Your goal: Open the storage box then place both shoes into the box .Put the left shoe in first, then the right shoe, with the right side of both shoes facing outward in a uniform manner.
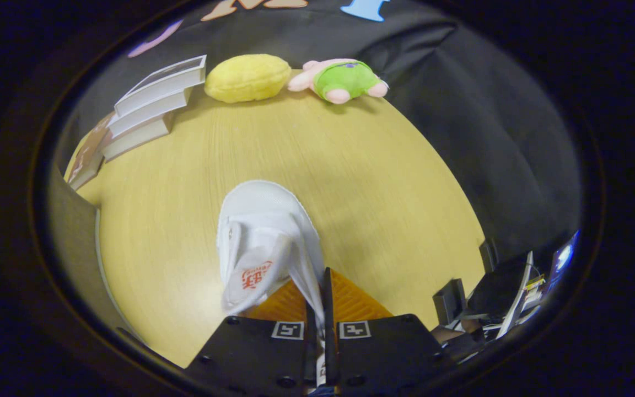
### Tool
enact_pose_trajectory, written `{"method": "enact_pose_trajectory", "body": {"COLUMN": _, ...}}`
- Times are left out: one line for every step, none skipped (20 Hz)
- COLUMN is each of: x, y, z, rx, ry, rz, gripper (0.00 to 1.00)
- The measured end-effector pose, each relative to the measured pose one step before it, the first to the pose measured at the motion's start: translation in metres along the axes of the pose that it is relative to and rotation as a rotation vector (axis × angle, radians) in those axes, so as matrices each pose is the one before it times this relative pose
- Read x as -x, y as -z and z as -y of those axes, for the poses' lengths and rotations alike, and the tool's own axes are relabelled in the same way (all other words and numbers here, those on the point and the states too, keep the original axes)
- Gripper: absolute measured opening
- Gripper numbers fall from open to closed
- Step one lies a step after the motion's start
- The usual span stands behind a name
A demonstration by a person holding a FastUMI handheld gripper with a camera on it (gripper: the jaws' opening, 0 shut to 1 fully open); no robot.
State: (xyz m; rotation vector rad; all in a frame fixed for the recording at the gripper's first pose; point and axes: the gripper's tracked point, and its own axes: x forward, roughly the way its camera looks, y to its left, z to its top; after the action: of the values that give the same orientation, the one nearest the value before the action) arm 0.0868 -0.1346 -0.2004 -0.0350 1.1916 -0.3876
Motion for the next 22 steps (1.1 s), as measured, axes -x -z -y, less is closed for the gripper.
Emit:
{"method": "enact_pose_trajectory", "body": {"x": 0.00005, "y": 0.00012, "z": -0.00006, "rx": -0.01635, "ry": -0.00093, "rz": 0.00383, "gripper": 0.09}}
{"method": "enact_pose_trajectory", "body": {"x": 0.00188, "y": -0.00028, "z": -0.00012, "rx": -0.00955, "ry": 0.00314, "rz": 0.00494, "gripper": 0.10}}
{"method": "enact_pose_trajectory", "body": {"x": 0.00203, "y": -0.00011, "z": 0.00120, "rx": -0.00131, "ry": 0.00636, "rz": 0.00931, "gripper": 0.09}}
{"method": "enact_pose_trajectory", "body": {"x": 0.00254, "y": 0.00019, "z": 0.00114, "rx": -0.00072, "ry": 0.00920, "rz": 0.00496, "gripper": 0.09}}
{"method": "enact_pose_trajectory", "body": {"x": 0.00460, "y": 0.00086, "z": -0.00012, "rx": -0.00801, "ry": 0.00316, "rz": 0.00113, "gripper": 0.09}}
{"method": "enact_pose_trajectory", "body": {"x": 0.00610, "y": -0.00050, "z": -0.00103, "rx": -0.00566, "ry": -0.00173, "rz": 0.00592, "gripper": 0.09}}
{"method": "enact_pose_trajectory", "body": {"x": 0.00706, "y": -0.00289, "z": -0.00080, "rx": -0.00885, "ry": -0.00185, "rz": 0.01191, "gripper": 0.09}}
{"method": "enact_pose_trajectory", "body": {"x": 0.00891, "y": -0.00474, "z": -0.00072, "rx": -0.00177, "ry": 0.00151, "rz": 0.01871, "gripper": 0.09}}
{"method": "enact_pose_trajectory", "body": {"x": 0.01074, "y": -0.00587, "z": -0.00129, "rx": 0.00235, "ry": 0.00332, "rz": 0.02097, "gripper": 0.09}}
{"method": "enact_pose_trajectory", "body": {"x": 0.01160, "y": -0.00613, "z": -0.00024, "rx": 0.00810, "ry": 0.00705, "rz": 0.01932, "gripper": 0.09}}
{"method": "enact_pose_trajectory", "body": {"x": 0.01245, "y": -0.00789, "z": 0.00001, "rx": 0.01437, "ry": 0.00791, "rz": 0.02340, "gripper": 0.09}}
{"method": "enact_pose_trajectory", "body": {"x": 0.01440, "y": -0.01033, "z": -0.00014, "rx": 0.01058, "ry": 0.00959, "rz": 0.02659, "gripper": 0.09}}
{"method": "enact_pose_trajectory", "body": {"x": 0.01493, "y": -0.01238, "z": -0.00094, "rx": 0.01367, "ry": 0.00840, "rz": 0.03386, "gripper": 0.09}}
{"method": "enact_pose_trajectory", "body": {"x": 0.01482, "y": -0.01294, "z": -0.00012, "rx": 0.01068, "ry": 0.00867, "rz": 0.03355, "gripper": 0.09}}
{"method": "enact_pose_trajectory", "body": {"x": 0.01572, "y": -0.01380, "z": -0.00118, "rx": 0.01325, "ry": 0.00873, "rz": 0.03560, "gripper": 0.08}}
{"method": "enact_pose_trajectory", "body": {"x": 0.01559, "y": -0.00816, "z": 0.00095, "rx": 0.00812, "ry": 0.00649, "rz": 0.02977, "gripper": 0.08}}
{"method": "enact_pose_trajectory", "body": {"x": 0.01916, "y": -0.01976, "z": -0.00365, "rx": 0.00810, "ry": -0.00105, "rz": 0.03775, "gripper": 0.07}}
{"method": "enact_pose_trajectory", "body": {"x": 0.01629, "y": -0.01463, "z": -0.00503, "rx": 0.00308, "ry": -0.00762, "rz": 0.03753, "gripper": 0.07}}
{"method": "enact_pose_trajectory", "body": {"x": 0.01559, "y": -0.01550, "z": -0.00745, "rx": 0.00309, "ry": -0.01284, "rz": 0.03673, "gripper": 0.07}}
{"method": "enact_pose_trajectory", "body": {"x": 0.01444, "y": -0.01478, "z": -0.00739, "rx": 0.00021, "ry": -0.01503, "rz": 0.03503, "gripper": 0.07}}
{"method": "enact_pose_trajectory", "body": {"x": 0.01391, "y": -0.01467, "z": -0.00968, "rx": 0.00393, "ry": -0.01644, "rz": 0.03456, "gripper": 0.07}}
{"method": "enact_pose_trajectory", "body": {"x": 0.01450, "y": -0.01299, "z": -0.01018, "rx": 0.00667, "ry": -0.01962, "rz": 0.03255, "gripper": 0.07}}
